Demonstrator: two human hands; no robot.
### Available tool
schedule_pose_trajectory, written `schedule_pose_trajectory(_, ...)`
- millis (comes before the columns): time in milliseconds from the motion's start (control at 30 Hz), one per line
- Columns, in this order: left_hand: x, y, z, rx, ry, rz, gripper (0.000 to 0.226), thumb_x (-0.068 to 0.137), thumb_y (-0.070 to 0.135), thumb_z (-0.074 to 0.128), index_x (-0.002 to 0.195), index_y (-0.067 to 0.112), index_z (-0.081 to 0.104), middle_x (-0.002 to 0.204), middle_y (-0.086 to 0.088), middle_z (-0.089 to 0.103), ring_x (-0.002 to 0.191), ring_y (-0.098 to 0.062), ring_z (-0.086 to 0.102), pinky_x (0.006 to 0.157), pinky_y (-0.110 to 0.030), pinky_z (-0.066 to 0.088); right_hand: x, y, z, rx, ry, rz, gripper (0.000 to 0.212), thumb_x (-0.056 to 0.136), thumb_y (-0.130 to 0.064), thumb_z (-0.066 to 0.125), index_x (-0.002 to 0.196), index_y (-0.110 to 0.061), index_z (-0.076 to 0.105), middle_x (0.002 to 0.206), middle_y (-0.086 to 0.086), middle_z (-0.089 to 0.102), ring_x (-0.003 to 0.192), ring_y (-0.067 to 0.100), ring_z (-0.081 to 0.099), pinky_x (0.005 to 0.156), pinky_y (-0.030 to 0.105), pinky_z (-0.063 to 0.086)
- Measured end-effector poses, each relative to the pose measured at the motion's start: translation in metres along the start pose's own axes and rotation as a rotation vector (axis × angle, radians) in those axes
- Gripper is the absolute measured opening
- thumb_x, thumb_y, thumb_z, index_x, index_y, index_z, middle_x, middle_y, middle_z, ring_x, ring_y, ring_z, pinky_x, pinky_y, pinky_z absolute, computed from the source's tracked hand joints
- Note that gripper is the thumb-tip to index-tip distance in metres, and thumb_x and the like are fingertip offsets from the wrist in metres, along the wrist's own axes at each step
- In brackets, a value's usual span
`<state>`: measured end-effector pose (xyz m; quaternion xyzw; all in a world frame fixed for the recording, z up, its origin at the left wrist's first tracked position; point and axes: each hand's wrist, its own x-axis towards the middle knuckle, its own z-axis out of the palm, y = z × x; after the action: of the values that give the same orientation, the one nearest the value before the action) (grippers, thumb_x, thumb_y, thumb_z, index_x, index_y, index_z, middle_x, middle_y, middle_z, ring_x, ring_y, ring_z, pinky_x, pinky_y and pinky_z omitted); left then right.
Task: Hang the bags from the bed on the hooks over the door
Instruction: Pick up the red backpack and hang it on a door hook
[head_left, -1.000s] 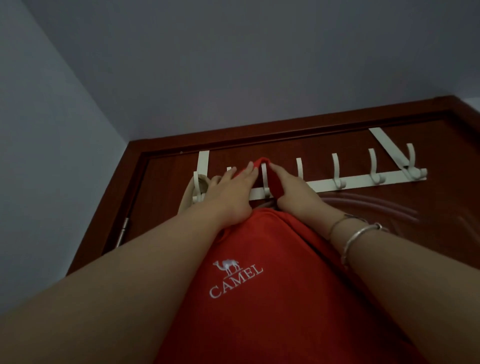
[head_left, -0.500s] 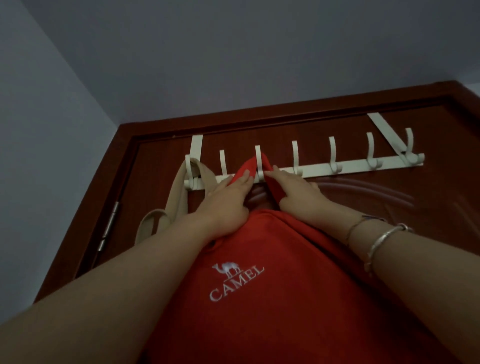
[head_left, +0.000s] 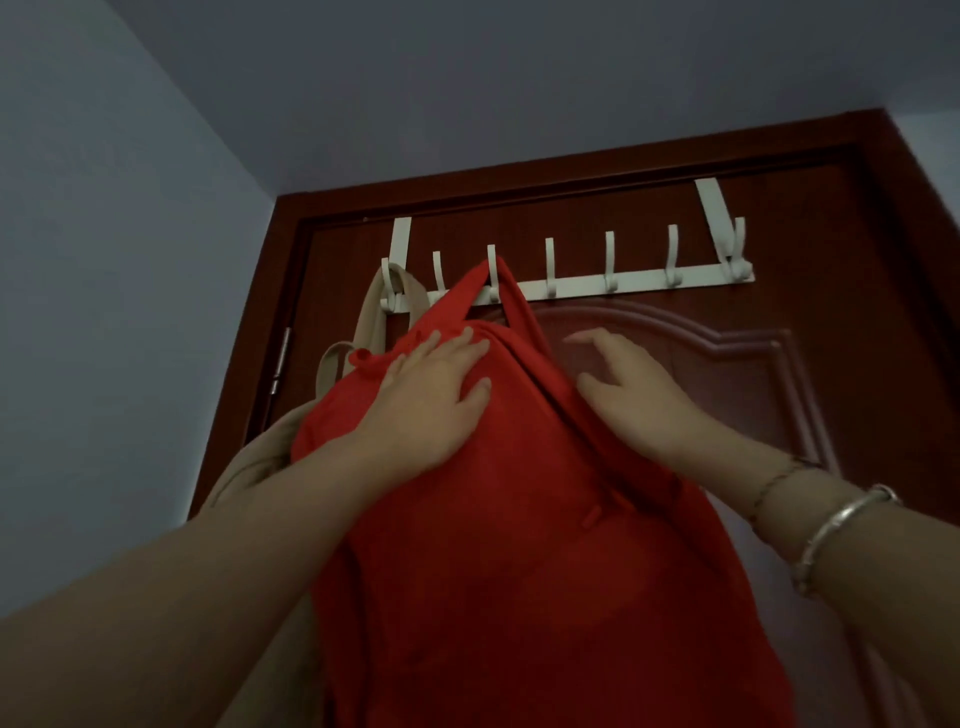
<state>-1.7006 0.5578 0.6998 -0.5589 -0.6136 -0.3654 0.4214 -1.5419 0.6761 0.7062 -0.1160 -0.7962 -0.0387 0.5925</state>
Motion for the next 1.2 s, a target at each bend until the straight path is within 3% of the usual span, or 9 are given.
schedule_pose_trajectory(267,-0.106,0.074,-0.006,-0.216,-0.172,-0.054,0.050,0.092,0.034,0.043,0.141,0.028,0.038,0.156,0.003,0.028,0.147,-0.020,0.017,0.119,-0.048,0.017,-0.132,-0.012,-0.063,-0.022,-0.157,0.133,0.041,0.087,-0.009,0.052,0.128,-0.014,0.053,0.130,0.005,0.056,0.124,0.017,0.048,0.089,0.010,0.026)
schedule_pose_trajectory(400,-0.165,0.104,-0.003,-0.317,-0.254,-0.064,0.061,0.079,0.044,0.033,0.137,0.027,0.046,0.154,0.001,0.034,0.145,-0.021,0.023,0.118,-0.045,0.021,-0.203,-0.035,-0.098,-0.061,-0.205,0.243,0.043,0.088,-0.009,0.052,0.131,-0.014,0.051,0.124,0.000,0.055,0.119,0.011,0.047,0.093,0.010,0.027)
schedule_pose_trajectory(567,-0.227,0.153,0.012,-0.479,-0.376,-0.021,0.060,0.079,0.042,0.033,0.134,0.026,0.050,0.150,0.000,0.040,0.143,-0.022,0.029,0.117,-0.043,0.022,-0.290,-0.068,-0.146,-0.150,-0.241,0.406,0.044,0.088,-0.010,0.051,0.132,-0.018,0.048,0.136,0.003,0.050,0.131,0.016,0.042,0.102,0.018,0.028)
schedule_pose_trajectory(733,-0.271,0.224,0.006,-0.671,-0.488,0.031,0.058,0.080,0.042,0.034,0.132,0.026,0.052,0.148,0.004,0.044,0.138,-0.016,0.036,0.116,-0.041,0.027,-0.350,-0.105,-0.209,-0.270,-0.280,0.541,0.043,0.093,-0.014,0.045,0.135,-0.021,0.044,0.139,-0.002,0.047,0.118,0.006,0.044,0.080,0.002,0.027)
schedule_pose_trajectory(833,-0.294,0.273,-0.005,-0.824,-0.533,0.086,0.053,0.084,0.042,0.038,0.132,0.028,0.052,0.149,0.006,0.042,0.140,-0.014,0.034,0.114,-0.045,0.029,-0.384,-0.131,-0.257,-0.330,-0.281,0.606,0.041,0.095,-0.018,0.043,0.135,-0.026,0.043,0.140,-0.008,0.045,0.115,0.003,0.043,0.093,0.010,0.024)
schedule_pose_trajectory(900,-0.309,0.312,-0.016,-0.903,-0.555,0.147,0.044,0.090,0.034,0.044,0.133,0.025,0.052,0.149,0.004,0.041,0.140,-0.014,0.034,0.116,-0.041,0.027,-0.409,-0.148,-0.294,-0.387,-0.282,0.640,0.041,0.095,-0.020,0.043,0.134,-0.029,0.042,0.141,-0.011,0.044,0.124,0.000,0.039,0.099,0.015,0.024)
schedule_pose_trajectory(1067,-0.342,0.422,-0.047,-1.100,-0.606,0.251,0.040,0.093,0.023,0.048,0.132,0.020,0.053,0.146,0.004,0.044,0.137,-0.012,0.038,0.115,-0.026,0.025,-0.463,-0.189,-0.392,-0.525,-0.226,0.749,0.041,0.093,-0.018,0.047,0.132,-0.028,0.045,0.137,-0.011,0.048,0.128,0.003,0.041,0.096,0.012,0.025)
schedule_pose_trajectory(1133,-0.357,0.468,-0.064,-1.168,-0.638,0.308,0.038,0.093,0.023,0.047,0.131,0.020,0.053,0.144,0.004,0.047,0.136,-0.012,0.040,0.114,-0.028,0.028,-0.485,-0.207,-0.433,-0.587,-0.190,0.792,0.041,0.092,-0.018,0.047,0.132,-0.029,0.046,0.136,-0.012,0.049,0.123,-0.002,0.043,0.092,0.009,0.027)
schedule_pose_trajectory(1200,-0.374,0.519,-0.086,-1.238,-0.668,0.370,0.037,0.094,0.023,0.047,0.130,0.020,0.054,0.143,0.006,0.048,0.135,-0.011,0.041,0.113,-0.024,0.027,-0.511,-0.228,-0.481,-0.634,-0.149,0.862,0.041,0.092,-0.018,0.047,0.131,-0.030,0.046,0.135,-0.012,0.050,0.099,-0.011,0.052,0.085,0.004,0.032)
